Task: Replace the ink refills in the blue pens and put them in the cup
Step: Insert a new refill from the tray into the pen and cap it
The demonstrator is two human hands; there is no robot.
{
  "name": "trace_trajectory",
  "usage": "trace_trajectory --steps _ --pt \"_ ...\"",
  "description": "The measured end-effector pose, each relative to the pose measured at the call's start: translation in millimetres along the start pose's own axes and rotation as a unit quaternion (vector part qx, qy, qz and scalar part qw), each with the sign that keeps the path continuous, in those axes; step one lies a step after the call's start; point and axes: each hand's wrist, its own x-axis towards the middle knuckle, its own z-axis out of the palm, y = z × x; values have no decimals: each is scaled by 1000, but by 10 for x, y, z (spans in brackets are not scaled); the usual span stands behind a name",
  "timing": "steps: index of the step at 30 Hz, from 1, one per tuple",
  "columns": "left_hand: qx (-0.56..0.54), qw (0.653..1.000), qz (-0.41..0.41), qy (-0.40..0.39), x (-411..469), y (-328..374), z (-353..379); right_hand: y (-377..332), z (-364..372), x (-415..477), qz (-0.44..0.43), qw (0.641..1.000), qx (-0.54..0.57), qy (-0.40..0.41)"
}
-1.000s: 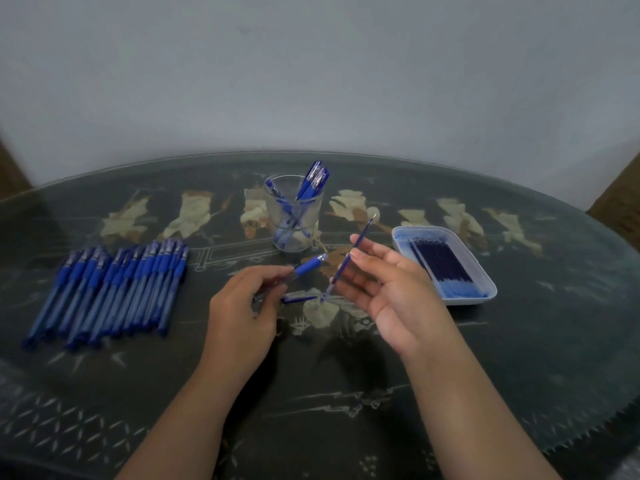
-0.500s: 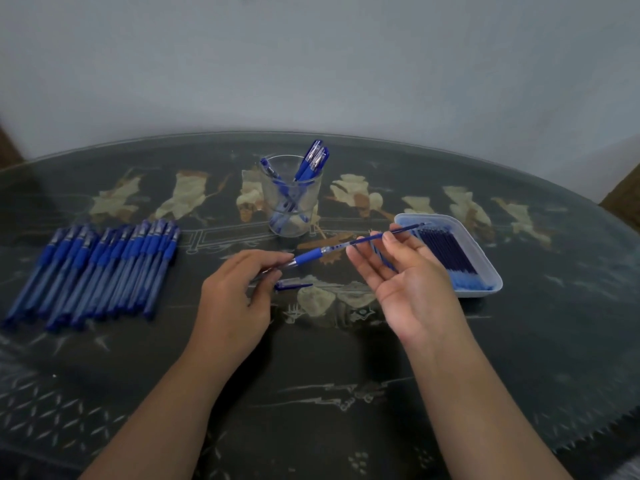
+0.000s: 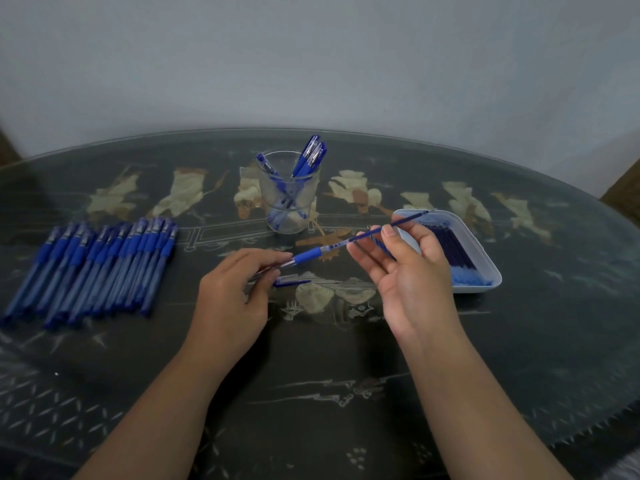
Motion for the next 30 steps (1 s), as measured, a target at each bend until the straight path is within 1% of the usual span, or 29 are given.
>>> trace_trajectory --steps 6,10,13,17,20,23,26,28,30 --pt "0 1000 0 -3 -5 10 0 24 -7 -12 -25 999 -24 -2" --pt "-4 1000 -4 5 -2 2 3 60 12 -28 -32 998 -51 -26" --pt "-11 1000 -2 5 -3 0 10 120 53 -64 -22 992 -111 -57" --pt "-26 999 -37 10 6 31 -15 246 114 -108 -17 970 -219 -108" --pt "-58 995 -74 23 16 45 -36 295 139 -124 -33 947 -286 -140" --pt "-84 990 -110 39 17 15 -57 326 137 -118 -48 930 -321 -172" --pt "-104 982 -144 56 18 -15 -77 379 113 -96 -74 904 -380 -182" --pt "-120 978 -159 70 21 -32 -89 437 113 -71 -107 867 -452 -177" --pt "-137 972 -176 80 26 -49 -102 532 144 -36 -160 807 -542 -168"
